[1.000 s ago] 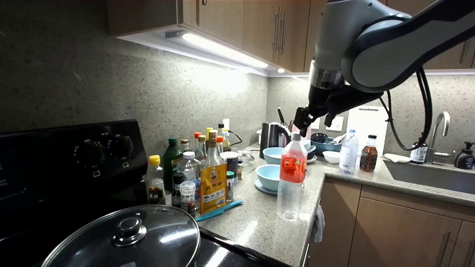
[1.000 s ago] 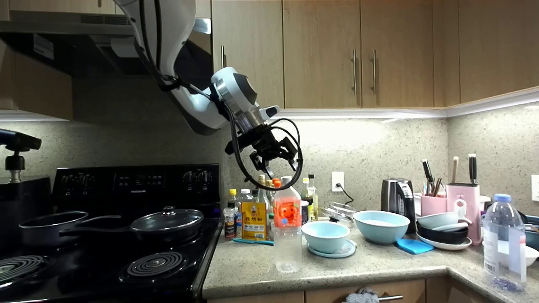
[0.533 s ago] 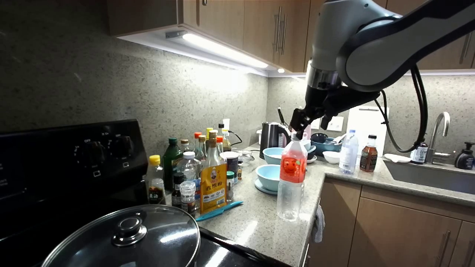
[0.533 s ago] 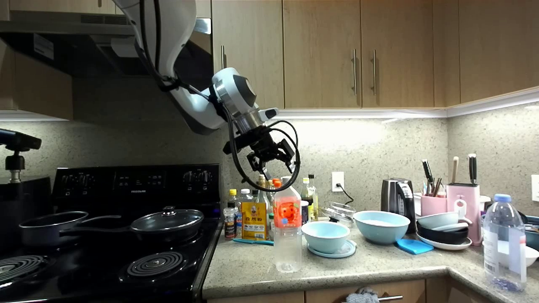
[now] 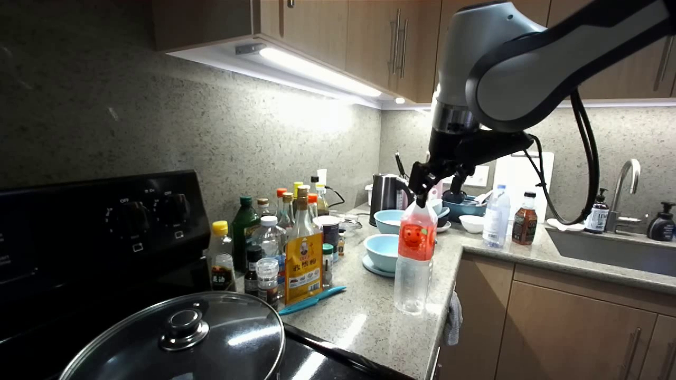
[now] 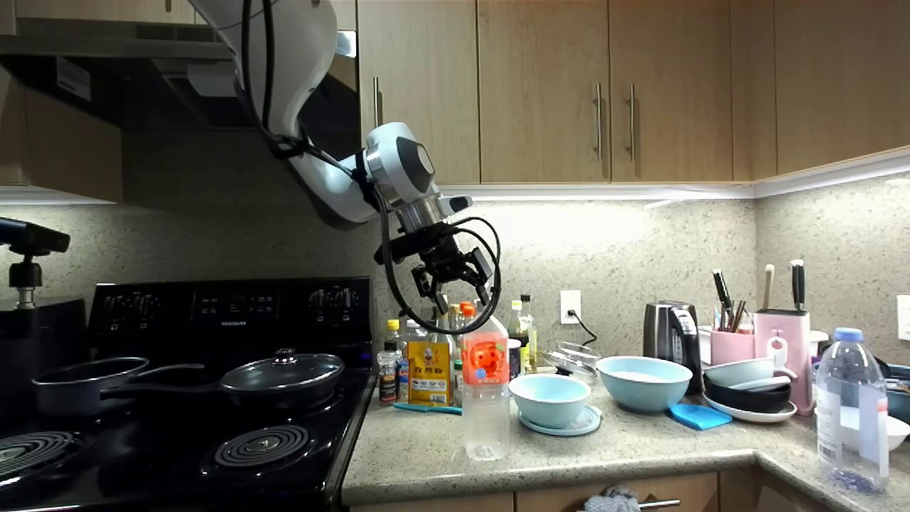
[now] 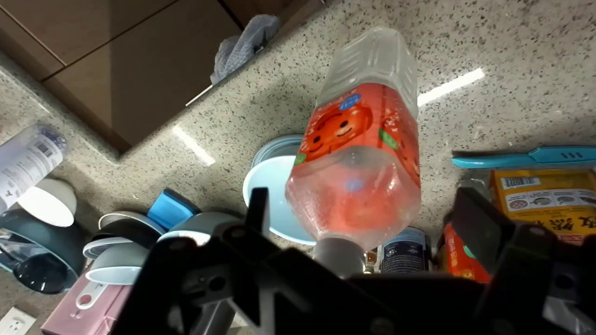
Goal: Pick up the bottle from the counter and put it on the floor
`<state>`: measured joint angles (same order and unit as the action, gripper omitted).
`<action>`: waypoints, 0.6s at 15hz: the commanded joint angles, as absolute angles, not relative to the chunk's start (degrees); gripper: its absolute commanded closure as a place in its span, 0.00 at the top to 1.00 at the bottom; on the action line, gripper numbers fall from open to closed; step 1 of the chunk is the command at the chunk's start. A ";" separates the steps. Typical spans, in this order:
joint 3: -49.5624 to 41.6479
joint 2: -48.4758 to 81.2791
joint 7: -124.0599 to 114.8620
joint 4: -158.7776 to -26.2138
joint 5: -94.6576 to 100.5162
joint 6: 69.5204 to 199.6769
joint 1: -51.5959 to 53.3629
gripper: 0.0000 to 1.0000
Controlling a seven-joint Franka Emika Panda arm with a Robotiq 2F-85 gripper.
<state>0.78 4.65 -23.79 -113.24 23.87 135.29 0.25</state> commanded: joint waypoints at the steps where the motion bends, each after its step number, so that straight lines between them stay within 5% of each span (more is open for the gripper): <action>1: 0.06 4.64 -23.58 -113.15 23.67 135.19 0.93 1.00; 9: -1.08 8.76 -22.37 -109.52 20.96 142.84 0.58 1.00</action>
<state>-0.19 7.04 -24.09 -111.06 23.02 140.91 0.27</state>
